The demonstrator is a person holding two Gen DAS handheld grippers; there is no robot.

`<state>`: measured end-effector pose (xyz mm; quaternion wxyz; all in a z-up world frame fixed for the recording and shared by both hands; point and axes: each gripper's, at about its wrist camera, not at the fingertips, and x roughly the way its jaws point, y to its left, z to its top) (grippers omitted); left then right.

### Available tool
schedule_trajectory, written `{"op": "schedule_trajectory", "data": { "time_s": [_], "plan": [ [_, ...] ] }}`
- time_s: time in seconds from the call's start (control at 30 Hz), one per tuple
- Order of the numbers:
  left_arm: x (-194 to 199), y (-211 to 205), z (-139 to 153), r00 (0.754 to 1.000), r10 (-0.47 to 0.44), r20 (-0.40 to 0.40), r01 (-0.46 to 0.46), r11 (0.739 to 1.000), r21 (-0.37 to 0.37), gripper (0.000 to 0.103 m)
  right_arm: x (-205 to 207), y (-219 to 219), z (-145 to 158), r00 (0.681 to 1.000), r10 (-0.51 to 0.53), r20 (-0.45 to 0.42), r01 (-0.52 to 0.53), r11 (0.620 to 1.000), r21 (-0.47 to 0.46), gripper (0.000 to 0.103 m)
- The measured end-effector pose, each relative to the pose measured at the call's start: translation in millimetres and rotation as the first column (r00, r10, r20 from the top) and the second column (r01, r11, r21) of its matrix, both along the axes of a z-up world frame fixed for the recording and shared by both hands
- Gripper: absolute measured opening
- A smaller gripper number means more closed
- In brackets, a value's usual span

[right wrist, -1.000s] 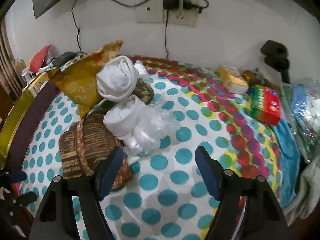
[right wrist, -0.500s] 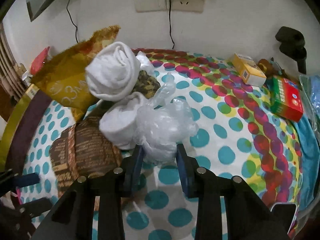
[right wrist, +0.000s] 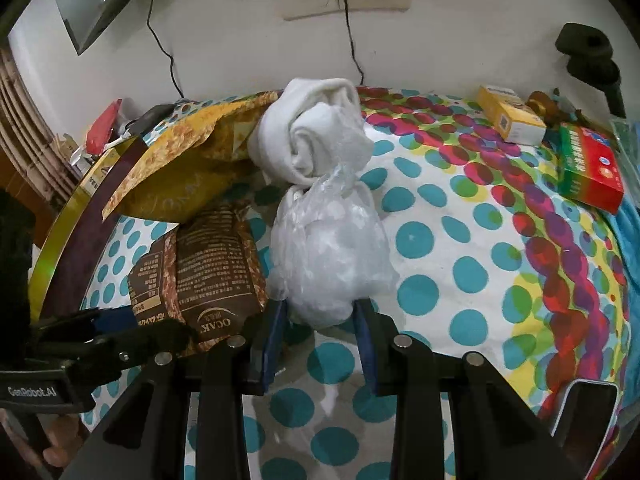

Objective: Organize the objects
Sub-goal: 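Grasp the brown snack bag with the left gripper while the right gripper grasps the plastic bag, then carry the brown snack bag over the gold tray with the left gripper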

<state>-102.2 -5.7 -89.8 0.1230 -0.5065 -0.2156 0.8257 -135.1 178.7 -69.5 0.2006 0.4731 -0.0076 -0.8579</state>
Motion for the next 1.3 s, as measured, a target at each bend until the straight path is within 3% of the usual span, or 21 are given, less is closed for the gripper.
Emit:
{"op": "schedule_trajectory", "data": {
  "time_s": [0.2,0.27,0.3,0.33,0.4,0.6,0.83,0.93,1.13,1.3],
  "plan": [
    [-8,-2,7,0.996,0.034,-0.082,-0.028,0.998,0.064,0.075,-1,1,-7,1.000,0.003,0.019,-0.003,1.000,-0.026,0.031],
    [-10,2,12,0.994,0.005,-0.106,-0.003,1.000,0.015,0.067,-1,3,-9,1.000,-0.001,0.029,0.002,0.999,-0.038,0.031],
    [-10,5,14,0.993,-0.007,-0.117,0.003,1.000,-0.031,0.055,-1,3,-9,1.000,-0.004,0.031,0.005,0.999,-0.041,0.031],
    [-11,8,16,0.992,-0.027,-0.127,0.018,0.998,-0.066,0.051,-1,4,-10,0.999,-0.004,0.034,0.006,0.999,-0.045,0.032],
    [-10,11,20,0.988,-0.052,-0.143,0.042,0.997,-0.068,0.050,0,4,-10,0.999,-0.009,0.038,0.011,0.999,-0.052,0.032],
    [2,17,43,0.960,-0.127,-0.249,0.124,0.992,-0.025,0.030,3,6,-10,0.999,-0.018,0.038,0.020,0.999,-0.046,0.033],
    [-2,38,57,0.945,-0.167,-0.282,0.156,0.986,-0.062,0.026,9,4,-10,0.999,-0.015,0.045,0.017,0.998,-0.054,0.032],
    [-1,48,60,0.937,-0.190,-0.292,0.161,0.980,-0.121,0.024,11,4,-9,0.999,-0.017,0.046,0.020,0.998,-0.056,0.031],
    [2,49,62,0.938,-0.186,-0.292,0.141,0.975,-0.169,0.022,16,5,-7,0.998,-0.043,0.037,0.045,0.997,-0.061,0.028],
    [9,40,65,0.943,-0.170,-0.286,0.127,0.979,-0.162,0.020,24,-1,1,1.000,-0.030,0.003,0.030,0.999,-0.045,0.028]
  ]
}}
